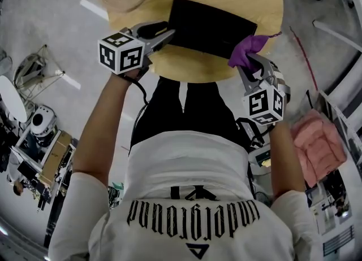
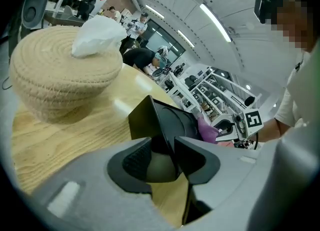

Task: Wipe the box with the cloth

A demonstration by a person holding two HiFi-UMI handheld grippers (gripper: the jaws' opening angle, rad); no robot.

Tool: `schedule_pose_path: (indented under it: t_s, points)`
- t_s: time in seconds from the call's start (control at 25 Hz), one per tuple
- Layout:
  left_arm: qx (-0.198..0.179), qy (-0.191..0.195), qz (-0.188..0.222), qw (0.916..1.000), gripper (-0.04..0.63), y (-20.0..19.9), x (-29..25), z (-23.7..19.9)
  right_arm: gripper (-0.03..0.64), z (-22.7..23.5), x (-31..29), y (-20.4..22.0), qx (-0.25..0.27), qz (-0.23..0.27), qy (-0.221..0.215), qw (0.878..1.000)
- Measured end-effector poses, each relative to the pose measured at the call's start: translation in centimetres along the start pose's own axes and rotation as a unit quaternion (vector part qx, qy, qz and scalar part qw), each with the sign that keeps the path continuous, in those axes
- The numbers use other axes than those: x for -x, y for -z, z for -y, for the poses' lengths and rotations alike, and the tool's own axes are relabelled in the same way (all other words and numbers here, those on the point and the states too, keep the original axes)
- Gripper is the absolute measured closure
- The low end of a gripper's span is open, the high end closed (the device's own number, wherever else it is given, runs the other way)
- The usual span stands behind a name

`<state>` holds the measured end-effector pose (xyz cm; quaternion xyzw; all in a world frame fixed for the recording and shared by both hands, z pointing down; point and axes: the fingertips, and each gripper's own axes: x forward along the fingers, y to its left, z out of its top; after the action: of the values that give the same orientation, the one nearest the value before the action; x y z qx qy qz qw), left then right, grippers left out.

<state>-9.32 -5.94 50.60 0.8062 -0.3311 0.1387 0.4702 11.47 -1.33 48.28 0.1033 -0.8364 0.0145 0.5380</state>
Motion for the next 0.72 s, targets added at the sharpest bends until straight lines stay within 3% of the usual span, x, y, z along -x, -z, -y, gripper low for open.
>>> schedule_pose_path:
  t_s: [0.24,0.6,0.72]
  points:
    - [0.005,0.004,0.007,1.0000,0.440,-0.2,-0.1,-0.2,0.506,-0.8,-2.3,-3.3,0.021,0.012,-0.024,0.999]
    - [0.010,-0.005,0.020,0.9997,0.445,-0.2,0.4,-0.2,0.506,-3.4,-7.3,-15.1,0.082,0.086,-0.059,0.991]
    - [0.013,-0.004,0.024,0.9996,0.451,-0.2,0.6,-0.4,0.505,-3.8,-8.2,-16.9,0.090,0.089,-0.069,0.990]
